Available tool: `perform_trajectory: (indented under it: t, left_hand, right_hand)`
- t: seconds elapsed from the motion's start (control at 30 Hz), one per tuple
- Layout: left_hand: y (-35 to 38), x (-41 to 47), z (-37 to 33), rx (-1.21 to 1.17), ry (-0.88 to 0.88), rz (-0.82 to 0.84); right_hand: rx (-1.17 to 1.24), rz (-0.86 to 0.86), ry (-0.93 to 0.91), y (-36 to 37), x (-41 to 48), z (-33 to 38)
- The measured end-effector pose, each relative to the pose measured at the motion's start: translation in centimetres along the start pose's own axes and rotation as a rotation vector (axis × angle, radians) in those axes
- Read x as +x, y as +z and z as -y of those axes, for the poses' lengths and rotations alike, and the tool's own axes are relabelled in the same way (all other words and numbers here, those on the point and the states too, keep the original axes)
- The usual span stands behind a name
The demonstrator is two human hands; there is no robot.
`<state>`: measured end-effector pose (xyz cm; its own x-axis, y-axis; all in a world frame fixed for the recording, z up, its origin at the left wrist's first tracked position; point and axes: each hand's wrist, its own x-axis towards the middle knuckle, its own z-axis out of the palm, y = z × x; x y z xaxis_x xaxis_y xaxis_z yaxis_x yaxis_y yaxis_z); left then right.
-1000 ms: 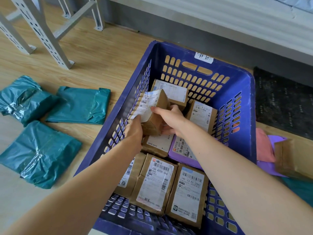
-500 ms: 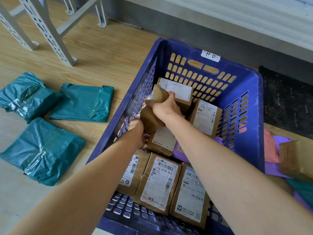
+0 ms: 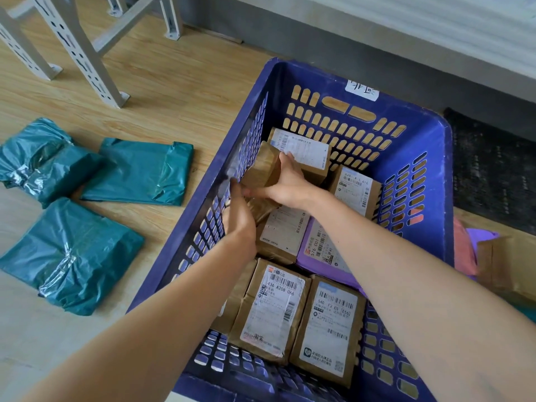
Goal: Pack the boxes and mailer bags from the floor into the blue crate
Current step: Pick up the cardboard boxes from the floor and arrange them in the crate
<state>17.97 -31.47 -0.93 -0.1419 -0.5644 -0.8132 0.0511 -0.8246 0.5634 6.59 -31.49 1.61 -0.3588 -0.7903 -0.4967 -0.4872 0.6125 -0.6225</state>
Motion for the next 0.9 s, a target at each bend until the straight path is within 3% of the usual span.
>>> perform_trajectory:
  t: [0.2, 0.4, 0.7, 0.9]
  left_hand:
    - [0.2, -0.6, -0.4, 0.078, 0.037, 0.056]
    - [0.3, -0.4, -0.8, 0.114, 0.041, 0.091]
    - [0.2, -0.2, -1.0, 0.127, 0.008, 0.027]
    - [-0.2, -0.5, -0.4, 0.083, -0.001, 0.076]
  right_hand:
    - [-0.09, -0.03, -0.02, -0.3, 0.1, 0.1]
    - [-0.161, 0.065, -0.038, -0.9, 1.1, 0.9]
    - [-0.359, -0.075, -0.051, 0.8, 0.7, 1.2]
    - [-0.424, -0.021, -0.054, 0.0, 0.3, 1.9]
